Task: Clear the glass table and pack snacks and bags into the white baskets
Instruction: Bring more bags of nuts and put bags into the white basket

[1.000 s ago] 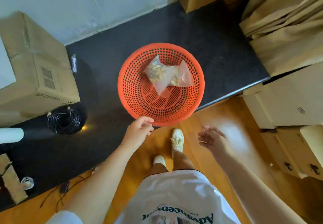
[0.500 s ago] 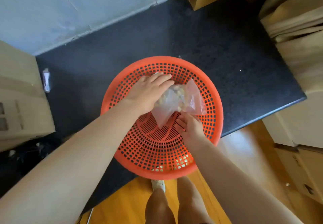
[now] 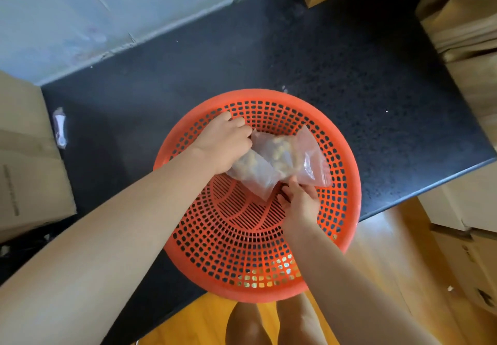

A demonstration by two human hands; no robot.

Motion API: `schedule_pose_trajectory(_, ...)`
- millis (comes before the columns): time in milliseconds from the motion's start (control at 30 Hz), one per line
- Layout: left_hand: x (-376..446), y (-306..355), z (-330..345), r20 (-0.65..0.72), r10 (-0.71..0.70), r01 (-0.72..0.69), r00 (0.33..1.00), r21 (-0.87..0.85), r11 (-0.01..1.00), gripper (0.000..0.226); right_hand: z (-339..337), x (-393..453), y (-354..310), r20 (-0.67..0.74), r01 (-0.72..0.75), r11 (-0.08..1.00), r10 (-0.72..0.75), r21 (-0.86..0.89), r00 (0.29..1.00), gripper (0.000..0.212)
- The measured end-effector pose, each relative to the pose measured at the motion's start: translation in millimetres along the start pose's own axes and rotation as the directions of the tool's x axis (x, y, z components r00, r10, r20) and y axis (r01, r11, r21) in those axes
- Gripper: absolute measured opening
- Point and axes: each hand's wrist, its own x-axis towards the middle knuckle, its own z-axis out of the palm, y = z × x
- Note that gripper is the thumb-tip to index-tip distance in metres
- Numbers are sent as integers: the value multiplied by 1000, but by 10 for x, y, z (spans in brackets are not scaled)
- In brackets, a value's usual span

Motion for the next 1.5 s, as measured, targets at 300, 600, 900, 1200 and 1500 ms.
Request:
schedule_pose_trajectory(300,-618,243,354,193,-556,279,809,-958,73,26,-17,-20,-300,149,518,853,-505,-60,850,20)
schedule_pose_trajectory(600,-398,712,590,561,-579,57,592,-745,-664,53,-30,239,-218,368,584,720,-463,-374,806,60)
schedule_pose_trajectory(900,-246,752,560,616,-605,135,504,-749,-649,59,-63,233,-311,293,423,864,-344,-274,892,22)
schedule_pose_trajectory(1200,-926,848,-136,413,-573,-148,708,-706,-693,69,-701,-676,-676,566,281,955,-286,98,773,40)
schedule_pose_trajectory(1500,-1939,1118,-931,137,-367,-159,920,-726,-669,56,-1738,-2165,-553,336,408,855,-505,320,795,49)
